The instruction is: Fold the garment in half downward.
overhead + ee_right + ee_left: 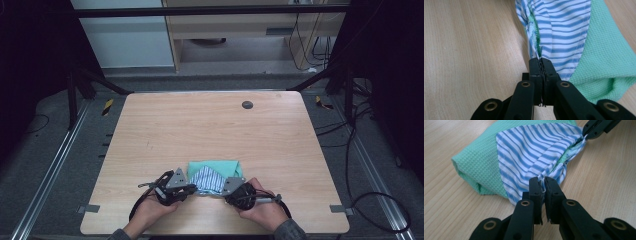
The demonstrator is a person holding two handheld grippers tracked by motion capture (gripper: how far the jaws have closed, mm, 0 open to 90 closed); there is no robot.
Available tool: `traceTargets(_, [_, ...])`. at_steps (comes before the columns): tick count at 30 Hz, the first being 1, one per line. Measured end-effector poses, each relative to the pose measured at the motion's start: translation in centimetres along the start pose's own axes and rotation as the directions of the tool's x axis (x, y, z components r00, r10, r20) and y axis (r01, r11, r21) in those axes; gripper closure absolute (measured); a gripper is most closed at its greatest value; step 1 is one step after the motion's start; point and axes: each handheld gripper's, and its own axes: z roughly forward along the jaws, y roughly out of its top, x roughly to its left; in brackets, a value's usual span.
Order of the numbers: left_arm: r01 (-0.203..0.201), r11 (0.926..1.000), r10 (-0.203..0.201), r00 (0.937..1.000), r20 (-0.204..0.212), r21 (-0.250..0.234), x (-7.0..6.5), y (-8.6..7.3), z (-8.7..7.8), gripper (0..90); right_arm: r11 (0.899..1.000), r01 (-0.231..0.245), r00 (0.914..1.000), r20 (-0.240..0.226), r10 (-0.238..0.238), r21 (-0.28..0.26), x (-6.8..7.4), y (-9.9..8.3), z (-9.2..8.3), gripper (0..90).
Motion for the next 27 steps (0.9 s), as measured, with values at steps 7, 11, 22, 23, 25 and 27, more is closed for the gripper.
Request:
traceTargets(7, [0.022,0.9995,-0.022,0.9996,-0.016,-0.025,-0.1,0.0,0.2,84.7,1.000,-0.015,0.9997,0.020,0.015,-0.009,-0.4,-0.1,-0.1,88.3])
traceTargets(11, [0.022,0.9995,-0.022,0.9997,-0.010,-0.022,-0.1,0.1,0.3,84.7,1.000,-0.016,0.9996,0.023,0.017,-0.013,-0.5,-0.2,-0.3,88.3])
traceTargets(22, [0.029,0.9991,-0.029,0.9996,0.005,-0.032,-0.8,0.1,0.2,84.3,0.999,-0.033,0.9990,0.028,0.034,-0.030,-0.5,-0.7,-1.0,88.0])
traceTargets(23, [0.027,0.9992,-0.027,0.9996,-0.006,-0.031,-1.0,0.1,0.2,82.7,0.999,-0.034,0.9992,0.022,0.034,-0.026,-0.5,-0.8,-1.0,87.6])
traceTargets(25, [0.036,0.9987,-0.036,0.9993,-0.004,-0.036,-1.1,0.0,-0.1,79.7,1.000,-0.023,0.9995,0.023,0.023,-0.021,-0.4,-1.1,-1.2,84.8])
traceTargets(27, [0.057,0.9969,-0.058,0.9983,-0.007,-0.053,-1.1,-0.1,-0.8,74.2,0.999,-0.033,0.9992,0.020,0.034,-0.032,-0.3,-1.3,-1.4,75.3])
